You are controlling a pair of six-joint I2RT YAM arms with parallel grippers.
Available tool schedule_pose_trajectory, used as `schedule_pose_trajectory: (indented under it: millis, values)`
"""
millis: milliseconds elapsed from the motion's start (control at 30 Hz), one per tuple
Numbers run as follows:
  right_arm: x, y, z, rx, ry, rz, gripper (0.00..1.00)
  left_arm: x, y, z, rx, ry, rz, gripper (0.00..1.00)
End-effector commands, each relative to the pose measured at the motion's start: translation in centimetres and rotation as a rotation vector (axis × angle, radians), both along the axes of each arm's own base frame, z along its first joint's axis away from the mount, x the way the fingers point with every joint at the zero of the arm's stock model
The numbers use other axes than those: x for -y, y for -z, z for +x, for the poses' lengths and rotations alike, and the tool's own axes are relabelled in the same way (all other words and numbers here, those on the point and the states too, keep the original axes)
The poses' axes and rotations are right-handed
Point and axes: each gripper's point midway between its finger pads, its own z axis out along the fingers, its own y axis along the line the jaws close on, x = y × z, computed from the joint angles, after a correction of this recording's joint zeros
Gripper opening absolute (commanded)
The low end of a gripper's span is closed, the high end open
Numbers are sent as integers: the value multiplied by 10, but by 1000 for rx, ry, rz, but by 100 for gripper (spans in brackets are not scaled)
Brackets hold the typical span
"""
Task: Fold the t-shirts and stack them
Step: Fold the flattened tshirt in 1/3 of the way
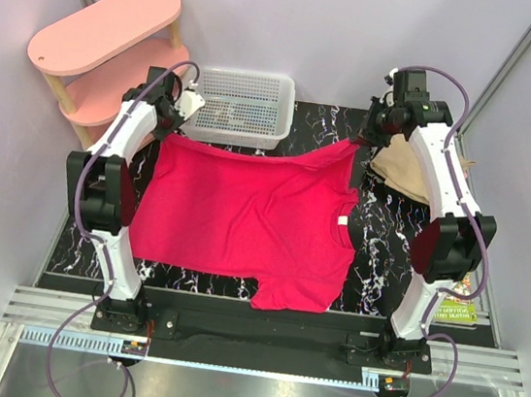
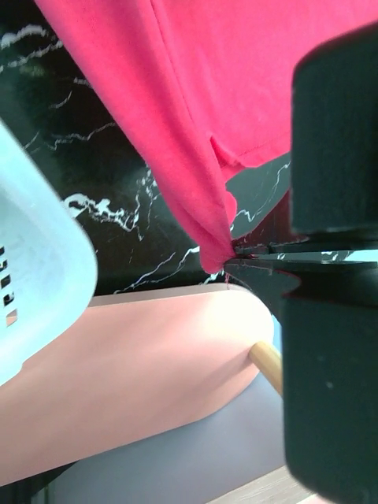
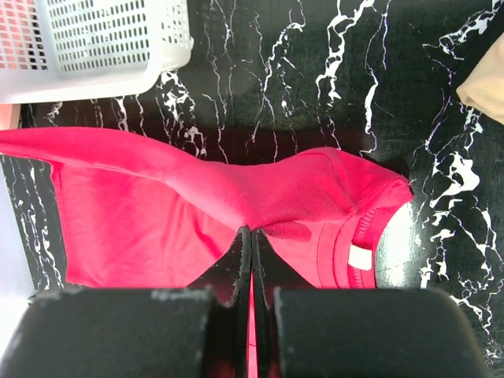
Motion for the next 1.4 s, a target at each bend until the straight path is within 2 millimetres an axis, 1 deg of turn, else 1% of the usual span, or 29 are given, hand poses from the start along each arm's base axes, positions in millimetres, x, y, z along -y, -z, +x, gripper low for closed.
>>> schedule_pose_trajectory:
  millis: [0,67,167,200,267,300,333,400,433,467,533,567,633,667,733,800,867,900,933,967,1000,1033,1067,1100,1133,1167,1200,1233,1367]
  values:
    - [5,-46,-5,111,-1,6,0,-17,-9,19,28,5,94,0]
    - [3,-46,-6,108,-6,13,0,-25,-8,23,26,1,139,0]
    - [5,-41,-4,99,0,3,0,-34,-12,37,73,6,207,0]
    - [5,-39,-4,94,0,4,0,-36,-15,45,104,16,229,0]
    - [4,-36,-3,88,-2,3,0,-41,-16,51,126,10,262,0]
    - [4,-36,-3,87,-3,2,0,-43,-22,59,166,15,281,0]
    - [4,-35,-2,84,-1,1,0,-47,-22,61,179,3,310,0]
    - [4,-33,-1,83,-2,0,0,-49,-33,73,247,0,332,0]
    - [5,-33,-1,81,-1,0,0,-49,-35,74,256,-9,327,0]
    - [4,-33,-1,82,-3,-1,0,-48,-38,73,256,-11,310,0]
    - [4,-31,-2,77,-3,-2,0,-42,-23,57,198,4,289,0]
    - [5,-29,-2,76,-3,-7,0,-38,-10,43,162,19,284,0]
    - [6,-28,-3,72,-3,-11,0,-33,3,31,136,23,254,1]
    - [6,-25,-4,65,-4,-11,0,-34,14,21,114,18,244,1]
    - [5,-25,-5,62,-9,-7,0,-36,23,14,99,9,227,2]
    - [5,-21,-8,52,-9,-9,0,-36,39,4,62,6,216,3]
    - [7,-16,-14,35,-7,-13,0,-33,47,-2,42,9,202,3]
    - [7,-18,-18,40,-8,-8,0,-40,48,-6,40,-6,190,3]
    - [8,-8,-23,14,-8,-14,0,-42,47,-6,45,-7,188,3]
    - [9,-5,-27,4,-7,-14,0,-42,44,-7,55,-10,181,3]
    - [9,-6,-31,11,-7,-16,0,-42,44,-8,56,-7,173,3]
    - [12,6,-37,-22,-2,-25,0,-43,44,-9,55,-8,172,3]
    - [12,10,-41,-31,-3,-29,0,-44,40,-9,63,-9,173,3]
    - [13,8,-45,-25,-3,-28,0,-44,40,-11,59,-7,176,3]
    - [14,19,-53,-55,-4,-32,0,-44,38,-11,63,-4,177,3]
    - [15,21,-57,-62,-3,-33,0,-44,36,-12,66,0,180,3]
    - [15,18,-61,-50,-3,-29,0,-43,32,-12,75,1,177,3]
    - [16,25,-67,-72,-1,-29,0,-44,30,-13,79,1,180,3]
    - [18,30,-84,-91,4,-27,0,-42,26,-18,84,7,180,4]
